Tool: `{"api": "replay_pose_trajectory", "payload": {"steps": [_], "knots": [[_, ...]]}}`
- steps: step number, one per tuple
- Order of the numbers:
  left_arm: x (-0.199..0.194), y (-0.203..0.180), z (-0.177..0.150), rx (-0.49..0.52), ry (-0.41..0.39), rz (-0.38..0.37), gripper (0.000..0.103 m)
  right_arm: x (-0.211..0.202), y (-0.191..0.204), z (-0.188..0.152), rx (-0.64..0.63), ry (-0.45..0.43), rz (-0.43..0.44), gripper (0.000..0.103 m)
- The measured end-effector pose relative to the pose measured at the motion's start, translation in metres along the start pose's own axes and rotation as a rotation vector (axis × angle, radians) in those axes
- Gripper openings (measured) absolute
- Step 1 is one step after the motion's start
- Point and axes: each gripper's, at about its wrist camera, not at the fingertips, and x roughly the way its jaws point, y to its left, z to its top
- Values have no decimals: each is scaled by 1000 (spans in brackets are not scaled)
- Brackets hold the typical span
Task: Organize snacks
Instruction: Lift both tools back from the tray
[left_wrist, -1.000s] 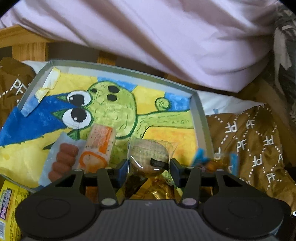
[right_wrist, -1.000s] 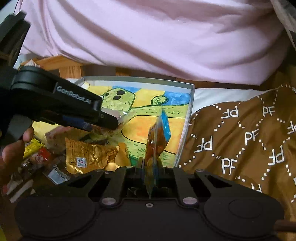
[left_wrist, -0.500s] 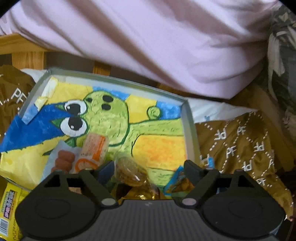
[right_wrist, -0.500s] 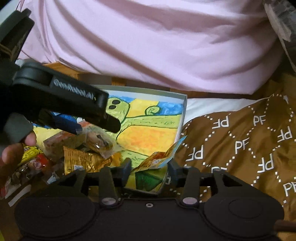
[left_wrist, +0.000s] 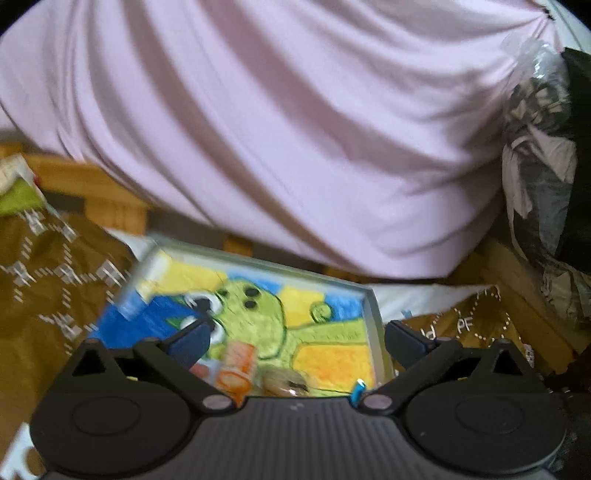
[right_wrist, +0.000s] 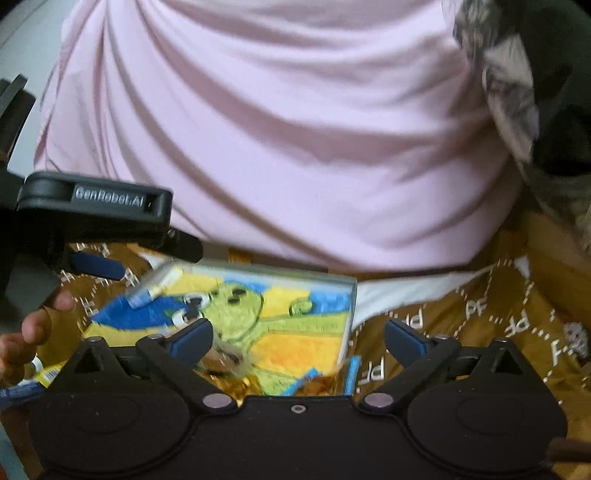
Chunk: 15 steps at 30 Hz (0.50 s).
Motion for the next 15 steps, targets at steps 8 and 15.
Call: {"api": "replay_pose_trajectory", "payload": {"steps": [8,15], "knots": [[-65,14,-12,72,-94,62,103,-51,23,-2,14,-54,-14,102],[-116,35,-38,121,-102,111,103,-93,41,-7,46,-100,-9,102]]}}
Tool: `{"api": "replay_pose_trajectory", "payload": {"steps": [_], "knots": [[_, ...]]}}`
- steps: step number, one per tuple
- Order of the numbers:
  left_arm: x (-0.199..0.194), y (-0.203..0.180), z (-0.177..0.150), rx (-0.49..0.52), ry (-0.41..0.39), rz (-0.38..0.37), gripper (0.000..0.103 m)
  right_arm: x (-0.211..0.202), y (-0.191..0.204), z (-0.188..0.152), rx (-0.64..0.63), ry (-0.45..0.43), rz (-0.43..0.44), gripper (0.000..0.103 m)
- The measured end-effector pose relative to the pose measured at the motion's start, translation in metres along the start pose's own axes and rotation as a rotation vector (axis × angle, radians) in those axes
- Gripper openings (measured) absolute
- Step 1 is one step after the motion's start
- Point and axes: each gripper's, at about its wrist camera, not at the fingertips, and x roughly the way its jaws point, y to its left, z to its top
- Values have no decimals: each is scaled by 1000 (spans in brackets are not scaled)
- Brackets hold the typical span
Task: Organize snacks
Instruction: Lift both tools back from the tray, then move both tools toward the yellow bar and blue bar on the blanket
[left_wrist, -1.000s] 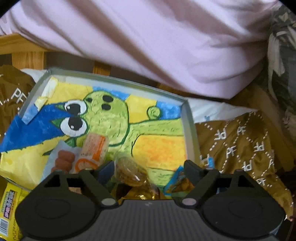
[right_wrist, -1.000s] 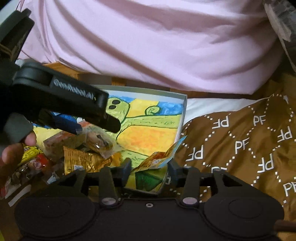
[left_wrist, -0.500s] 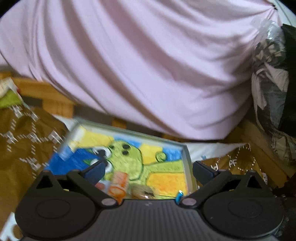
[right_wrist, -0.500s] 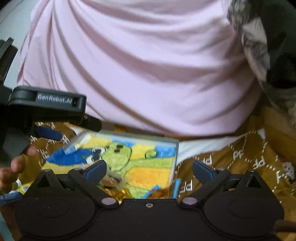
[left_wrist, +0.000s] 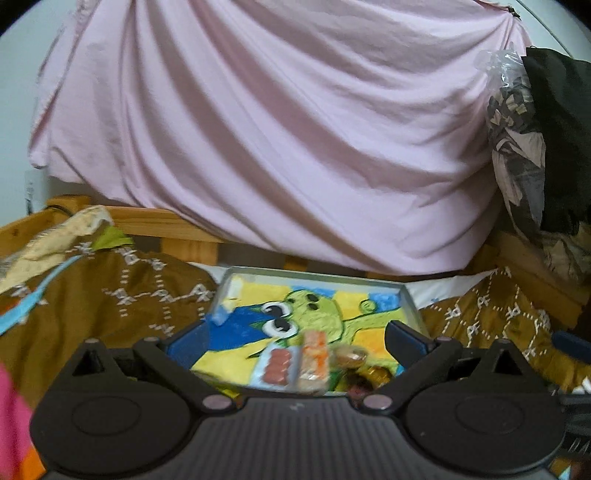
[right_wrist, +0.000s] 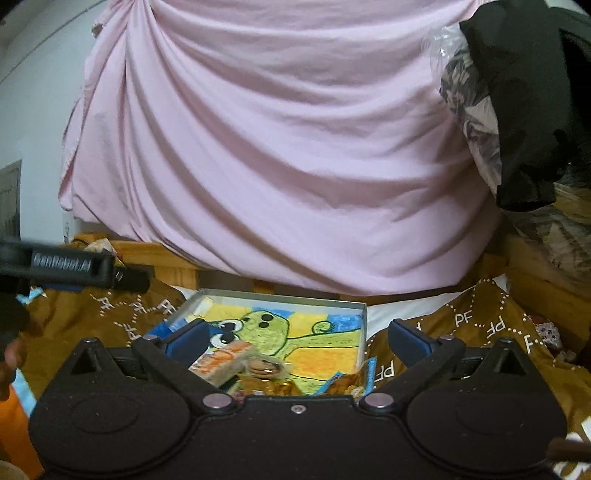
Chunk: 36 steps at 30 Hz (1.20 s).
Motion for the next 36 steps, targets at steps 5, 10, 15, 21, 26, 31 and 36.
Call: {"api": "replay_pose_trajectory", "payload": {"steps": [5,10,15,21,26,31,36], "knots": [[-31,18,-16,4,31,14,103,-25,14,-4,0,-16,-2,102],[-54,30,-23,10,57,24,103,-42,25,-11,6,10,14,102],[-70,38,-37,18,115,38,103,-51,34,-18,20,70,40,102],[-76,52,-58,-58,222,101,103,-60,44,-26,50,127,37,102],[-76,59,-65,-41,273,173,103,-59,52,-33,52,186,21,102],[-74,63,-65,-33,313,195,103,-55,67,-41,6,241,30,102],[-66,67,-67,-39,374,196,103,-46,82,-49,-59,295,50,102]]}}
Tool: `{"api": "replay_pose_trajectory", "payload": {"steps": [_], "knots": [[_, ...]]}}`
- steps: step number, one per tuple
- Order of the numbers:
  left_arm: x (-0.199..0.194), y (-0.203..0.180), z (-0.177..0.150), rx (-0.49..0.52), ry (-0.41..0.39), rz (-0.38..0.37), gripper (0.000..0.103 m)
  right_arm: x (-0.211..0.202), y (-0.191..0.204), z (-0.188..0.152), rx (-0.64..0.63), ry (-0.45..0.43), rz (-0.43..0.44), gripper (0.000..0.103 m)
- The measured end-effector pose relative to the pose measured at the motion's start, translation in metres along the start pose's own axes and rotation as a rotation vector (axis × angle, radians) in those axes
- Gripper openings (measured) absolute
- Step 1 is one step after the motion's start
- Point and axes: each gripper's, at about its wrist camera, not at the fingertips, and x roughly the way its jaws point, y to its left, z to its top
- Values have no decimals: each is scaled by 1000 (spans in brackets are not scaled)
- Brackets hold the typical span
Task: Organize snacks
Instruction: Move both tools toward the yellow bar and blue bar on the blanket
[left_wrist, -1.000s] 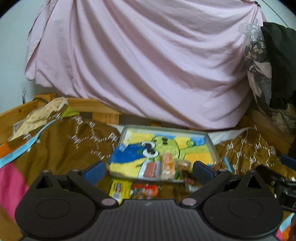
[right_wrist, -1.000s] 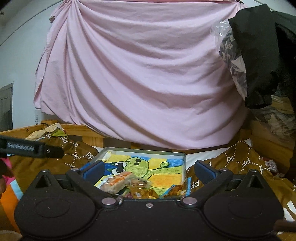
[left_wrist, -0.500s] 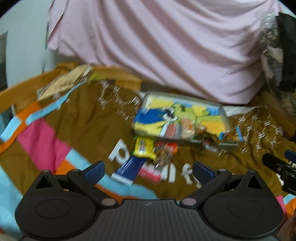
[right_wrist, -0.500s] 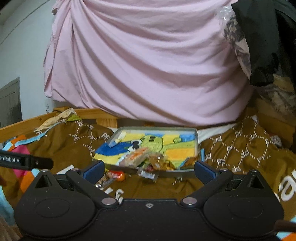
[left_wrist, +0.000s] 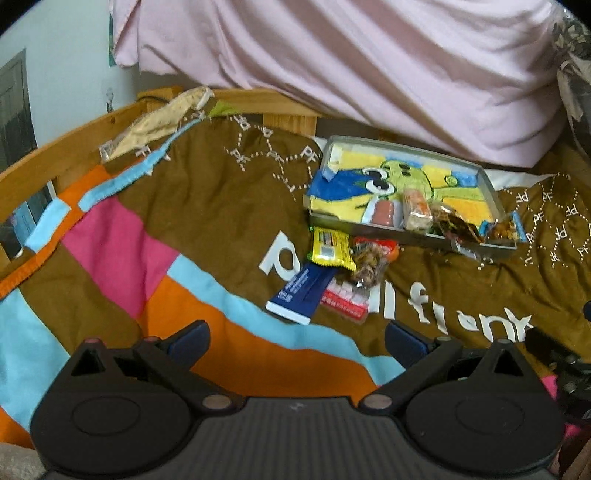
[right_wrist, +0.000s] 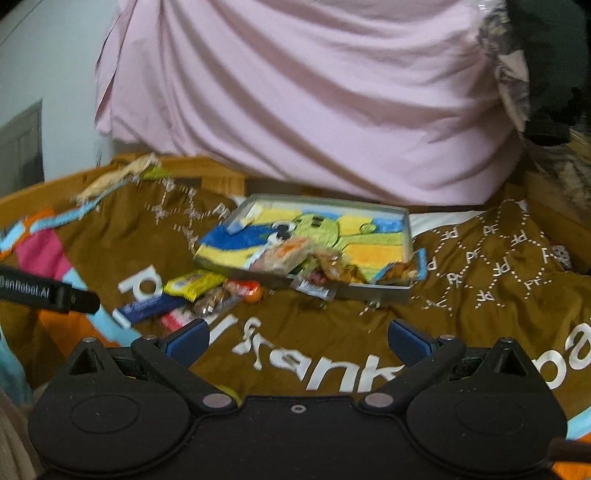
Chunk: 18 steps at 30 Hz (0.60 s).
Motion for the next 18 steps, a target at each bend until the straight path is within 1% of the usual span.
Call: {"api": "replay_pose_trajectory", "payload": {"steps": [6,12,16,18], "knots": [[9,1,10,48,39,-13,103,15,6,0,-24,57,49,102],[35,4,25,144,83,7,103,32,11,0,-67,102,115,102],[62,5,31,163,117,-45,103,48,17,1,-126,107,122,102],[77,2,33,187,141,-51,103,58,18,3,-137,115,126,102]]}}
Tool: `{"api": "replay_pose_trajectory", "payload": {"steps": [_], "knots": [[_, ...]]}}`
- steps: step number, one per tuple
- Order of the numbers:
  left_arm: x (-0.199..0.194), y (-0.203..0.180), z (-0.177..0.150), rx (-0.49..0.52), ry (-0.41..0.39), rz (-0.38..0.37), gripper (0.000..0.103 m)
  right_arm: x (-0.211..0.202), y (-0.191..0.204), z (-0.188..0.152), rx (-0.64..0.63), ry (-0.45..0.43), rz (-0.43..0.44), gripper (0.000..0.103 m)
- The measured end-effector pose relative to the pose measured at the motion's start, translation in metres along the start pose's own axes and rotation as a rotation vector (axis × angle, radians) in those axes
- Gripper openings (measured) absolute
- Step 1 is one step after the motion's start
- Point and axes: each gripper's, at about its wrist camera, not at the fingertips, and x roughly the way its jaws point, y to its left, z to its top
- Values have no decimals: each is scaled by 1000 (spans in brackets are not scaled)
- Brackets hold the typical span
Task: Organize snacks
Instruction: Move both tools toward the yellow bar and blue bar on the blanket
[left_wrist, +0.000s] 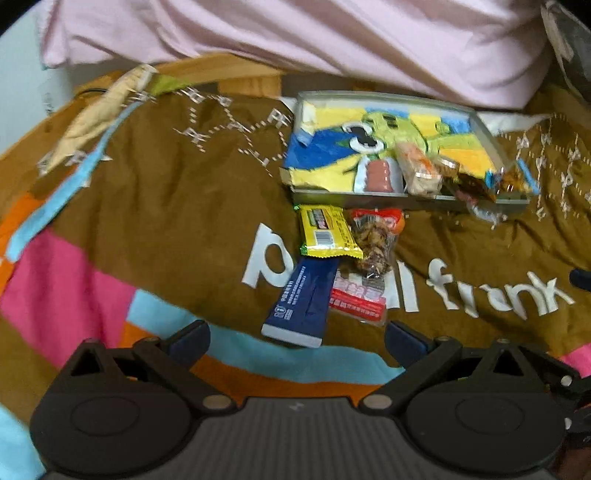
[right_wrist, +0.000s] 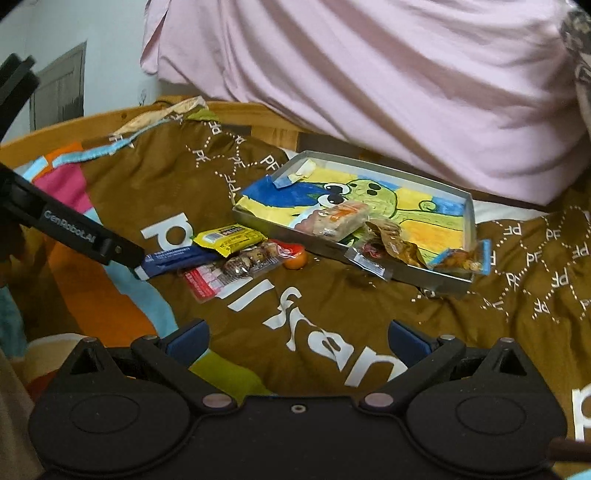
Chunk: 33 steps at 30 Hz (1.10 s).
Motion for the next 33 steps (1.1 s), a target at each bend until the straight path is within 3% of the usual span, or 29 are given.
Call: {"api": "replay_pose_trajectory", "payload": {"steps": [11,14,19,22,27,33], "knots": [[43,0,17,121,-3,-13,103,50,-5,11,-35,57,52,102],[54,0,19,160,29,-50,102,64,-3,10,-24,81,67,102],[59,-1,21,190,18,-73,102,70,-2,12,-32,95,88,102],[56,-5,21,222,15,-60,98,71,-11,13,27,111,109,102],[47,-7,22,251,-13,-117,97,76,-31,16,167,131,158,101],[64,-5,18,268,62,-200,84,91,-35,28,242,112,236,87]]}}
